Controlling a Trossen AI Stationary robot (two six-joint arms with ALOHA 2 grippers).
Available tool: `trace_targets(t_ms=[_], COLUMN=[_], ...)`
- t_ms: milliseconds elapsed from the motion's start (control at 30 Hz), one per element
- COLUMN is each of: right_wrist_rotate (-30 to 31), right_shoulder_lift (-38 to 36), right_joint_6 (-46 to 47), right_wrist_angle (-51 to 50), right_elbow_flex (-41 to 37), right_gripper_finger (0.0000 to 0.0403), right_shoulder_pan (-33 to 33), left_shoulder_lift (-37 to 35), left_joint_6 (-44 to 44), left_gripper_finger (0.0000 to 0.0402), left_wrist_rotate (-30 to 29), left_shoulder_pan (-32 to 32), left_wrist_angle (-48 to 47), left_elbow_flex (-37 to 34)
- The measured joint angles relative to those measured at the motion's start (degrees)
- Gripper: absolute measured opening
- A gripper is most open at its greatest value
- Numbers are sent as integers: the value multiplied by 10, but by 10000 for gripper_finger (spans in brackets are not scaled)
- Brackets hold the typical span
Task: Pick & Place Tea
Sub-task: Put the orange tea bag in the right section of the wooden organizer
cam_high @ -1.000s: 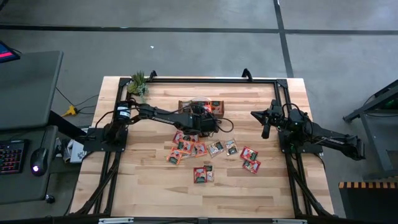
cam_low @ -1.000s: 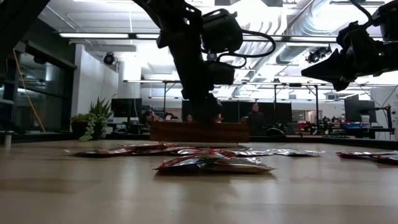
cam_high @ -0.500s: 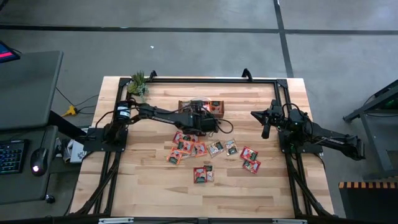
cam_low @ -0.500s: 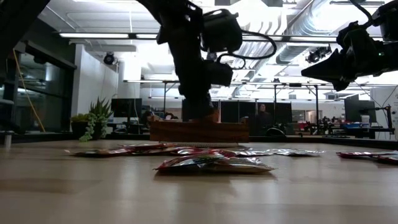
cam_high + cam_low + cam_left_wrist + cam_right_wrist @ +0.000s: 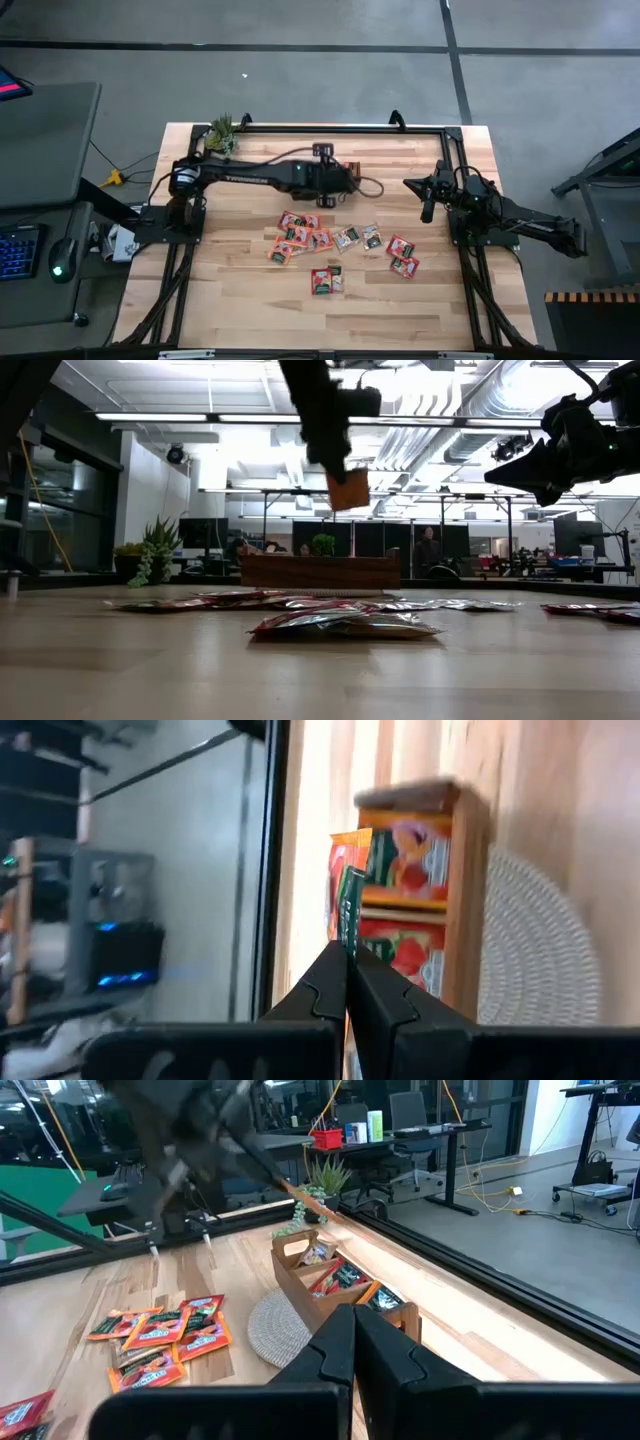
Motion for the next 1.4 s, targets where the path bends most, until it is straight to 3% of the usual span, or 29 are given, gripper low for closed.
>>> trace_targets(t_ms=[200, 467, 933, 1167, 1400], right_wrist_rotate=[0, 0, 0, 0, 0], right_shoulder_lift=[0, 0, 0, 0, 0], right_joint_6=[0, 0, 0, 0, 0], right_wrist_angle=[0, 0, 0, 0, 0], right_elbow_flex=[0, 0, 0, 0, 0], right_gripper_finger=[0, 0, 0, 0, 0], right_shoulder_pan=[0, 0, 0, 0, 0], left_shoulder_lift=[0, -1, 46, 99, 141], left_joint_6=[27, 74, 85, 80, 52], left_gripper_finger=[0, 0, 0, 0, 0], left_wrist_rotate=[141, 278, 340, 341, 365], left_shoulder_pan=[33, 69, 119, 120, 125], left_wrist_angle=[-71, -95, -105, -104, -167], left_elbow_flex=[92, 104, 115, 177, 237])
